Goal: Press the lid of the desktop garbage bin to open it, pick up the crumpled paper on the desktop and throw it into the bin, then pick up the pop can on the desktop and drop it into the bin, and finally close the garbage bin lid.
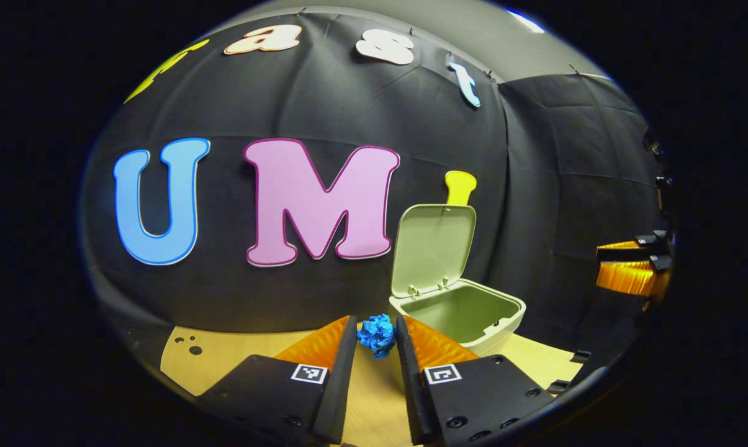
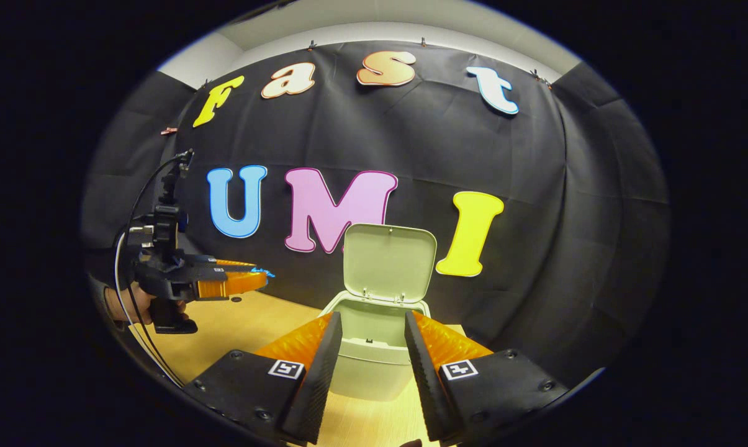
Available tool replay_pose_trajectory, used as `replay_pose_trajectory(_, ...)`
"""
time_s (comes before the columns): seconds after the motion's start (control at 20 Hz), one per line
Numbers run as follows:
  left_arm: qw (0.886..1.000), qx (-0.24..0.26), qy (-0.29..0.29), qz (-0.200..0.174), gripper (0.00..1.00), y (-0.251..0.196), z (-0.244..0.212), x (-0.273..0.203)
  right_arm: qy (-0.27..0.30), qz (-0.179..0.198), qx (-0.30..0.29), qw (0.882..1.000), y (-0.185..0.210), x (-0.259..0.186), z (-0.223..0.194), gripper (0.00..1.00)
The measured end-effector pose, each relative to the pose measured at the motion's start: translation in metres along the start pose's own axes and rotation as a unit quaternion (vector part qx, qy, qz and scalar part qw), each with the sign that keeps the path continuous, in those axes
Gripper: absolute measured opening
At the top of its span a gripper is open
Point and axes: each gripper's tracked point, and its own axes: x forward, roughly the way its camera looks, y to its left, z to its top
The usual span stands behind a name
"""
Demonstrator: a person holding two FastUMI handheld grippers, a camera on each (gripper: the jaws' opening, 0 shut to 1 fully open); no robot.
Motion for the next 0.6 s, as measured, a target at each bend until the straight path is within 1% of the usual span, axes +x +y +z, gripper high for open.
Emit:
replay_pose_trajectory(0.4,0.997,0.011,0.009,-0.07,0.42,-0.051,-0.002,0.058,0.005,-0.029,0.004,1.0,-0.008,-0.016,-0.008,0.66)
replay_pose_trajectory(0.6,0.994,0.013,0.026,-0.101,0.42,-0.079,-0.011,0.085,0.008,-0.042,0.012,0.999,-0.012,-0.022,-0.014,0.66)
